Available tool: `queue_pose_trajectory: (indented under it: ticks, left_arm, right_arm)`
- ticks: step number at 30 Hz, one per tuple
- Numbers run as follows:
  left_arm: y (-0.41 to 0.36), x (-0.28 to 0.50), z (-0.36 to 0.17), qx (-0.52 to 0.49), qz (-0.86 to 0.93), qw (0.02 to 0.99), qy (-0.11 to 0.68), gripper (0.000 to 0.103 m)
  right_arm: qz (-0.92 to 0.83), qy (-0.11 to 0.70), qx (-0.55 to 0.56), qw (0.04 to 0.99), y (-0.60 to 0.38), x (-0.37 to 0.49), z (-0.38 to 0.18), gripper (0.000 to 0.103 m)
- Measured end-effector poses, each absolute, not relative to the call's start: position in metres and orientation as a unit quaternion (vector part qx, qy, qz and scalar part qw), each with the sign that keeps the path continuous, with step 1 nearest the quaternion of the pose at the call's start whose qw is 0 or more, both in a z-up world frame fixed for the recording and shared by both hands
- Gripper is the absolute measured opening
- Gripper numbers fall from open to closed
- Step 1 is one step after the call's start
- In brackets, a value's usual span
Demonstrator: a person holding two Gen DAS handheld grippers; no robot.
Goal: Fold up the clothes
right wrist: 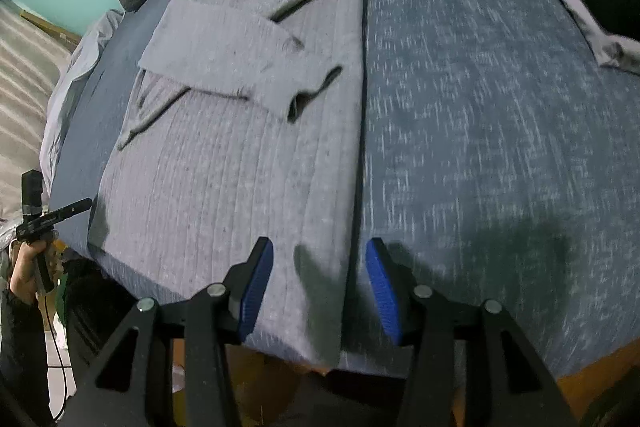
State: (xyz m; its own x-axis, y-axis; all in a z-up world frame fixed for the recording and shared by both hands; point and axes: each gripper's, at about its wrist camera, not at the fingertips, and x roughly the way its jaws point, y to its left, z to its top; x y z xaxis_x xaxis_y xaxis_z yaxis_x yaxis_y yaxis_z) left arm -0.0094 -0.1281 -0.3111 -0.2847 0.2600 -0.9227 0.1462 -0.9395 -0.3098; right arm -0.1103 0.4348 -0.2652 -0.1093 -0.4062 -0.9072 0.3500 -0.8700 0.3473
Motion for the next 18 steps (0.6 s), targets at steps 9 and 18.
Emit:
queue_pose_trajectory:
  ticks: [9,18]
  left_arm:
    - [-0.118,0.007,-0.324,-0.612,0.771,0.039,-0.17,0.048]
    - [-0.111,0.02,-0.33,-0.612,0.769,0.047,-0.178,0.048]
  right_arm:
    - [-0.731,-0.032,0.635,0.249,0.443,-0.095,-0.277,0.056]
    - [-0.726,-0.057,0.638,0.25,0.45,-0.092,-0.28,0.056]
